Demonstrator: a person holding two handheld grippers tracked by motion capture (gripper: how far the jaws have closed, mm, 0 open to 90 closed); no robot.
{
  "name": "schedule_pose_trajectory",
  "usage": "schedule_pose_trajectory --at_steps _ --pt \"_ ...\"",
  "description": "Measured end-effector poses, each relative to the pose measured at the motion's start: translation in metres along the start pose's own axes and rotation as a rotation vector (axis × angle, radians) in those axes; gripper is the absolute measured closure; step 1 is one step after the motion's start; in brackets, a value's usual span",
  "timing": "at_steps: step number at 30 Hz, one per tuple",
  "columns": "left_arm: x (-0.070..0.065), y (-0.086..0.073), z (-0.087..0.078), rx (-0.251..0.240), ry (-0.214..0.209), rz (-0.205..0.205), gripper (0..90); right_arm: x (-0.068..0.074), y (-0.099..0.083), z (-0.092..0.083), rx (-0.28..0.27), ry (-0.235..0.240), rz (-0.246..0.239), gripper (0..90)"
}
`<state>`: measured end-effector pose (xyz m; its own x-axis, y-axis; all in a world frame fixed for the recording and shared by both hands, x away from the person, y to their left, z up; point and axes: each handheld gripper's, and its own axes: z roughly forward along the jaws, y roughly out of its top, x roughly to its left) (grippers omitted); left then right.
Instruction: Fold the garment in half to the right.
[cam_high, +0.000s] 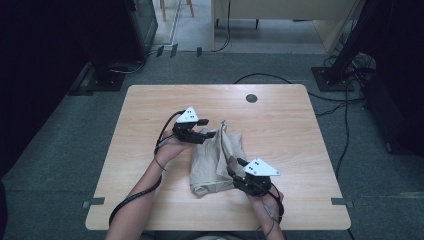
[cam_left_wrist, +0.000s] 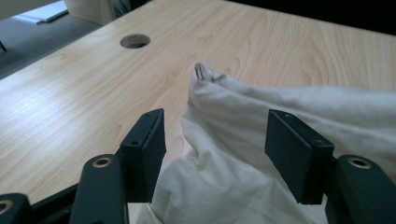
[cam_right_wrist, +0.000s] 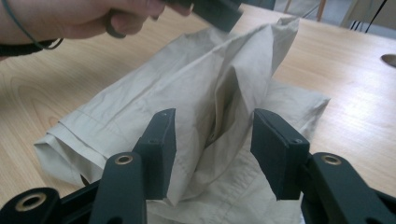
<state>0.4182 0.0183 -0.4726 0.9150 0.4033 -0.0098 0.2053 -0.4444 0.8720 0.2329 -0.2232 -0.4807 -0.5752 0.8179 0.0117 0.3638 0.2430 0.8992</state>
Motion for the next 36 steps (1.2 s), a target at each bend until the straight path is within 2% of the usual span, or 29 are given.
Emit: schedule_pose_trajectory --at_steps 4,8,9,10,13,14,16,17,19,20,22,26,27,29,31,34,36 --pt "0.001 -0.003 -0.001 0.000 0.007 -0.011 36.1 -0.001 0.008 -0.009 -0.027 0.001 -0.014 49.9" --pt "0.004 -0.004 -0.004 -0.016 0.013 -0.029 35.8 -0.002 0.016 -0.009 -0.018 0.019 -0.042 49.3" --pt "0.004 -0.004 -0.004 -0.016 0.013 -0.029 33.1 -0.002 0.016 -0.009 -0.018 0.019 -0.042 49.3" --pt "0.005 -0.005 -0.005 -0.016 0.017 -0.033 32.2 -0.002 0.016 -0.004 -0.002 0.040 -0.050 49.3" --pt "0.007 -0.007 -0.007 -0.026 0.026 -0.042 32.2 -0.003 0.014 0.002 0.017 0.058 -0.060 49.0" --pt "0.010 -0.010 -0.009 -0.031 0.034 -0.062 31.9 -0.004 0.012 0.008 0.041 0.087 -0.069 47.9" --pt "0.012 -0.011 -0.009 -0.031 0.042 -0.070 31.2 -0.005 0.010 0.012 0.057 0.103 -0.077 46.7" --pt "0.013 -0.013 -0.010 -0.032 0.046 -0.083 31.2 -0.007 0.008 0.019 0.071 0.134 -0.096 44.6" --pt "0.015 -0.015 -0.008 -0.012 0.064 -0.085 31.2 -0.009 0.007 0.021 0.073 0.141 -0.102 44.6" --pt "0.015 -0.016 -0.005 0.006 0.067 -0.074 31.0 -0.011 0.005 0.026 0.082 0.158 -0.120 44.6" --pt "0.014 -0.019 0.000 0.035 0.069 -0.063 31.0 -0.014 0.003 0.032 0.106 0.170 -0.121 44.6" --pt "0.015 -0.023 0.003 0.042 0.064 -0.075 30.9 -0.017 0.000 0.040 0.138 0.176 -0.130 43.2" --pt "0.016 -0.025 0.004 0.045 0.064 -0.077 30.9 -0.019 -0.002 0.044 0.161 0.182 -0.128 43.1" --pt "0.018 -0.028 0.004 0.045 0.064 -0.095 30.7 -0.021 -0.005 0.047 0.175 0.181 -0.124 43.2" --pt "0.023 -0.033 0.003 0.039 0.066 -0.123 30.6 -0.024 -0.010 0.051 0.214 0.183 -0.117 43.2" --pt "0.027 -0.038 0.002 0.030 0.077 -0.153 30.2 -0.023 -0.015 0.053 0.243 0.180 -0.118 43.3" --pt "0.029 -0.039 0.001 0.022 0.099 -0.163 30.2 -0.024 -0.016 0.054 0.250 0.184 -0.115 43.4"
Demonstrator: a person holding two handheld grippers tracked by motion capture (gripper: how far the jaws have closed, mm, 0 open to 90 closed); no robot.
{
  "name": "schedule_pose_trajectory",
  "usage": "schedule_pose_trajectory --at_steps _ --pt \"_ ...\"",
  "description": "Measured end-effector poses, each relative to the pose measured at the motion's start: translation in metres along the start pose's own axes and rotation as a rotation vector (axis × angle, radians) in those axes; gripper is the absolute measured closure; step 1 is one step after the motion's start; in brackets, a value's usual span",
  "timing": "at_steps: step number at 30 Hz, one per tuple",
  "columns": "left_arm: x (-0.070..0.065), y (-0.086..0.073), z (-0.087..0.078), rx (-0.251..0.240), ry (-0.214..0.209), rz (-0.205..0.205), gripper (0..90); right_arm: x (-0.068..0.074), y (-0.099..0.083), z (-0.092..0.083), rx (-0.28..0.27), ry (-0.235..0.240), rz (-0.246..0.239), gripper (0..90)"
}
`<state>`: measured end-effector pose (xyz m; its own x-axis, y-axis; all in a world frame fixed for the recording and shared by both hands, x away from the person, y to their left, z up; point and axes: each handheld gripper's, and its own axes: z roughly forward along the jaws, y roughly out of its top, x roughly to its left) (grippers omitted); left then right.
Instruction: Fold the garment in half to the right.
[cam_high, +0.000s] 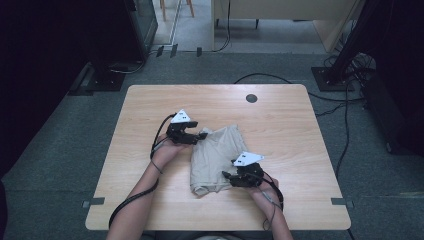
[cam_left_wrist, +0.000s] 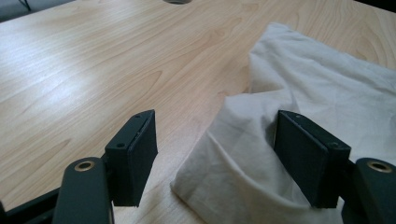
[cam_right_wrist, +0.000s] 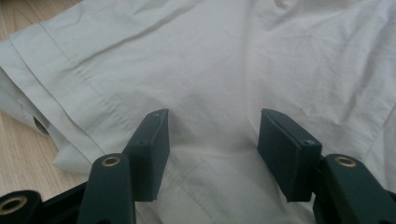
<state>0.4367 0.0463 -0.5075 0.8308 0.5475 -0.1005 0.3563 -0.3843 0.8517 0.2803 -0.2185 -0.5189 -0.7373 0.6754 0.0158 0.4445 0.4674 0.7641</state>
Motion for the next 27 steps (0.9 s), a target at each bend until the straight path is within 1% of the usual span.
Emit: schedule_pose_trajectory --at_steps 2,3,5,7,9,10,11,12,14,17,18,20,22,23,24,25,26,27 --pt "0.002 0.000 -0.002 -0.024 -0.006 -0.025 30.2 -0.001 0.000 0.001 0.020 0.020 0.020 43.3" --pt "0.002 0.001 -0.004 -0.036 -0.009 -0.028 30.2 -0.002 0.000 0.000 0.022 0.025 0.021 43.4" --pt "0.004 0.002 -0.008 -0.061 -0.010 -0.032 30.2 -0.003 0.003 -0.004 0.002 0.034 0.027 43.3" --pt "0.005 0.005 -0.011 -0.084 -0.001 -0.037 30.2 -0.004 0.004 -0.008 -0.028 0.015 0.018 43.3" --pt "0.006 0.007 -0.013 -0.084 0.003 -0.029 30.3 -0.004 0.005 -0.011 -0.051 -0.016 0.003 43.3" --pt "0.006 0.008 -0.013 -0.084 0.000 -0.019 32.1 -0.005 0.005 -0.013 -0.064 -0.031 -0.004 43.2" --pt "0.006 0.008 -0.014 -0.081 -0.004 -0.007 35.1 -0.007 0.005 -0.014 -0.074 -0.046 -0.007 43.3" --pt "0.006 0.009 -0.014 -0.076 -0.015 -0.005 40.7 -0.008 0.005 -0.015 -0.086 -0.057 -0.002 43.3" --pt "0.007 0.009 -0.013 -0.063 -0.040 -0.010 43.7 -0.011 0.005 -0.017 -0.101 -0.070 0.005 43.2" --pt "0.008 0.009 -0.012 -0.039 -0.064 -0.005 44.8 -0.015 0.004 -0.017 -0.116 -0.110 0.001 42.1" --pt "0.009 0.009 -0.013 -0.038 -0.074 -0.007 44.7 -0.017 0.004 -0.017 -0.121 -0.123 0.001 41.8" --pt "0.011 0.009 -0.015 -0.040 -0.079 -0.013 44.4 -0.020 0.002 -0.019 -0.130 -0.150 0.006 41.8" --pt "0.014 0.009 -0.017 -0.041 -0.106 -0.018 44.4 -0.024 0.000 -0.021 -0.134 -0.169 0.011 41.8" --pt "0.015 0.008 -0.016 -0.028 -0.137 -0.024 43.4 -0.026 -0.001 -0.022 -0.130 -0.175 0.017 41.7" --pt "0.015 0.008 -0.015 -0.006 -0.165 -0.021 42.4 -0.028 -0.002 -0.022 -0.129 -0.178 0.025 41.6" --pt "0.014 0.007 -0.013 0.019 -0.179 -0.006 42.1 -0.030 -0.003 -0.022 -0.124 -0.186 0.033 40.7" --pt "0.013 0.006 -0.011 0.044 -0.193 0.004 41.4 -0.032 -0.004 -0.021 -0.120 -0.183 0.044 39.2" --pt "0.013 0.004 -0.008 0.064 -0.214 0.004 41.4 -0.034 -0.005 -0.020 -0.118 -0.177 0.055 39.1"
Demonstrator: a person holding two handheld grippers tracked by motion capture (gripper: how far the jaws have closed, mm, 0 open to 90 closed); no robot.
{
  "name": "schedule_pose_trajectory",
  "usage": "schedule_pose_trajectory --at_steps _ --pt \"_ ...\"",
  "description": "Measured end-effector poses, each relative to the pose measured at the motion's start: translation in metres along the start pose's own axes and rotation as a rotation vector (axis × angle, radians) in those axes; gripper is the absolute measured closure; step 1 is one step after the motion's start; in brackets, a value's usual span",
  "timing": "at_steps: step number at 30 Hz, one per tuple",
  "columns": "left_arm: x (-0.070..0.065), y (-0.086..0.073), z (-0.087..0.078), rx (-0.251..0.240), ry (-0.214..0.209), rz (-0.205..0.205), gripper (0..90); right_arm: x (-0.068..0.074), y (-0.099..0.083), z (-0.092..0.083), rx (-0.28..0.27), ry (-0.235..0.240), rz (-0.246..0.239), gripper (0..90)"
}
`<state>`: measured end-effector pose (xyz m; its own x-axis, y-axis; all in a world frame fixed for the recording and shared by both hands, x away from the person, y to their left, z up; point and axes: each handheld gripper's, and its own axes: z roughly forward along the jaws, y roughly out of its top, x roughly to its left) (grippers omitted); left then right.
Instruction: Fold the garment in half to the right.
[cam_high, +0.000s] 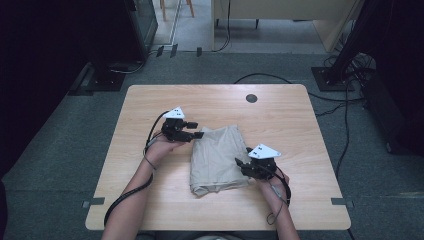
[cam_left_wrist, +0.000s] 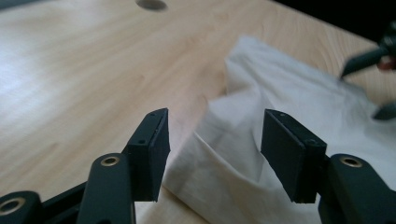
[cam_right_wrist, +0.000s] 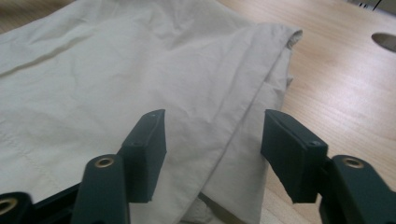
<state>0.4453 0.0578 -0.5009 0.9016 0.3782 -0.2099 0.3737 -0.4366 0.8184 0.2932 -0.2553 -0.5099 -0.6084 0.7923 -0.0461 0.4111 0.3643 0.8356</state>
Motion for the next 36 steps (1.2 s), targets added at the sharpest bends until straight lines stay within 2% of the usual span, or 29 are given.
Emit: schedule_pose_trajectory --at_steps 3,4,6,8,11,13,17,20,24,26,30,33,34,35,36 --pt "0.000 -0.003 0.004 0.011 -0.011 0.002 44.4 -0.002 -0.001 0.003 0.019 0.000 0.015 39.0" --pt "0.002 -0.004 0.005 0.001 -0.030 -0.018 45.6 -0.004 -0.003 0.007 0.038 0.001 0.032 39.0" --pt "0.003 -0.004 0.005 -0.007 -0.048 -0.031 51.8 -0.005 -0.004 0.009 0.050 0.014 0.056 40.8" --pt "0.002 -0.005 0.006 -0.006 -0.050 -0.034 57.9 -0.004 -0.004 0.010 0.060 0.026 0.066 52.7" --pt "0.001 -0.004 0.006 -0.007 -0.039 -0.039 64.7 0.001 -0.001 0.009 0.078 -0.005 0.036 72.9" --pt "0.000 -0.004 0.006 -0.010 -0.024 -0.039 67.8 0.001 0.000 0.008 0.081 -0.007 0.047 79.5" --pt "-0.002 -0.003 0.006 -0.013 0.001 -0.032 74.2 0.002 0.002 0.001 0.074 -0.007 0.065 84.5" --pt "-0.003 -0.002 0.006 -0.011 0.015 -0.027 74.2 0.004 0.003 -0.004 0.075 -0.019 0.058 85.7" --pt "-0.002 -0.003 0.006 -0.021 0.020 -0.041 71.3 0.003 0.001 -0.008 0.100 -0.012 0.064 87.8" --pt "-0.001 -0.004 0.006 -0.025 0.024 -0.056 62.6 0.004 -0.002 -0.007 0.107 -0.013 0.059 87.3" --pt "0.000 -0.003 0.001 -0.095 0.029 -0.076 51.0 0.003 0.000 -0.009 0.072 -0.007 0.055 75.4" --pt "-0.001 0.001 -0.004 -0.132 0.067 -0.066 44.9 0.003 0.003 -0.010 0.039 -0.004 0.038 68.2" --pt "-0.001 0.002 -0.005 -0.138 0.085 -0.064 44.3 0.003 0.004 -0.010 0.029 0.003 0.034 68.2" --pt "0.000 0.003 -0.006 -0.145 0.099 -0.065 39.8 0.004 0.005 -0.010 0.026 0.015 0.024 66.7" --pt "0.000 0.004 -0.007 -0.151 0.113 -0.069 40.1 0.005 0.006 -0.009 0.019 0.010 0.013 65.6"
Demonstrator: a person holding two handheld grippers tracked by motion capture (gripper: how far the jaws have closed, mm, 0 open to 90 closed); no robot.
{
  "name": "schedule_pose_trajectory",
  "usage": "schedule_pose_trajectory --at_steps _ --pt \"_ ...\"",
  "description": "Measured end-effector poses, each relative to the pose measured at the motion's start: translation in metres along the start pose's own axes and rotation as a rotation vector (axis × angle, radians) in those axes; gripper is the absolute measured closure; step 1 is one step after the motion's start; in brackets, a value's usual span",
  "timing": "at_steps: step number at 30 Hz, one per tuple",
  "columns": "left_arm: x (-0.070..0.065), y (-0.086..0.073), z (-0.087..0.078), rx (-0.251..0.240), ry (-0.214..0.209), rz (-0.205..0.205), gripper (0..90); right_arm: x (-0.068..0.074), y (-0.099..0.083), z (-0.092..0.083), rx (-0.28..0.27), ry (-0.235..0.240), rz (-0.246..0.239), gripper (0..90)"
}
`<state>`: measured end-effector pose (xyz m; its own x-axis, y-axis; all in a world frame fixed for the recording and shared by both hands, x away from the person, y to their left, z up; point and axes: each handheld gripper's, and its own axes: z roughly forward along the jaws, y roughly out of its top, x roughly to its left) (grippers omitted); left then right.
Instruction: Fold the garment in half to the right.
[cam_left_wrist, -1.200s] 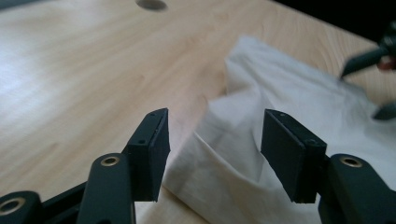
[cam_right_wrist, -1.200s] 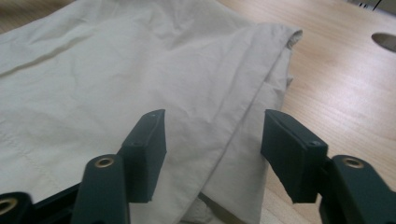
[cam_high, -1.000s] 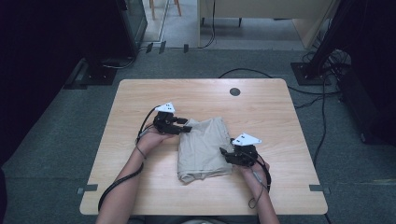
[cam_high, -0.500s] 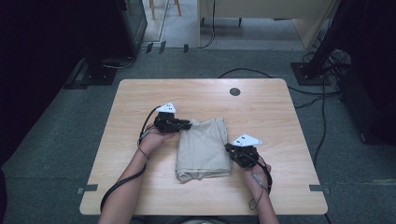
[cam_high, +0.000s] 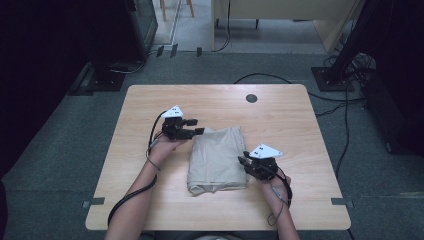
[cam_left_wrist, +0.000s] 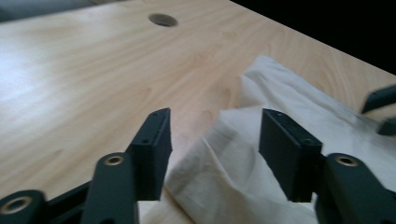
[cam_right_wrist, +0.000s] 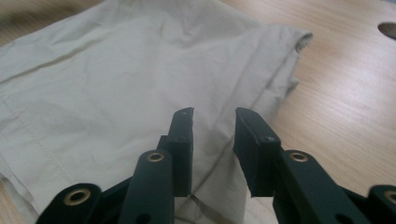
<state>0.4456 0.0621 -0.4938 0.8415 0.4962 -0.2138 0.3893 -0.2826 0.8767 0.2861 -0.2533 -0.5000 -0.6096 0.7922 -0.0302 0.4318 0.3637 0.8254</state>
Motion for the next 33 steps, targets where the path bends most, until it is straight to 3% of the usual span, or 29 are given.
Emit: schedule_pose_trajectory --at_steps 5,10,19,27,30,33 --pt "0.003 0.002 0.002 0.018 0.097 -0.021 40.0 0.003 0.005 0.007 -0.017 0.036 -0.023 59.2" --pt "-0.005 0.000 0.015 0.077 0.101 0.043 40.0 0.002 0.011 0.020 -0.018 0.104 -0.039 58.1" --pt "-0.006 -0.004 0.017 0.093 0.066 0.065 39.8 -0.006 0.020 0.043 -0.005 0.134 -0.110 51.8" --pt "-0.009 -0.006 0.024 0.128 0.119 0.105 38.5 -0.007 0.025 0.059 0.013 0.162 -0.138 49.7" --pt "-0.010 -0.006 0.026 0.144 0.176 0.126 38.7 -0.009 0.023 0.063 0.030 0.166 -0.123 49.6" --pt "-0.009 -0.007 0.025 0.136 0.181 0.116 38.6 -0.011 0.022 0.064 0.034 0.167 -0.108 48.8"
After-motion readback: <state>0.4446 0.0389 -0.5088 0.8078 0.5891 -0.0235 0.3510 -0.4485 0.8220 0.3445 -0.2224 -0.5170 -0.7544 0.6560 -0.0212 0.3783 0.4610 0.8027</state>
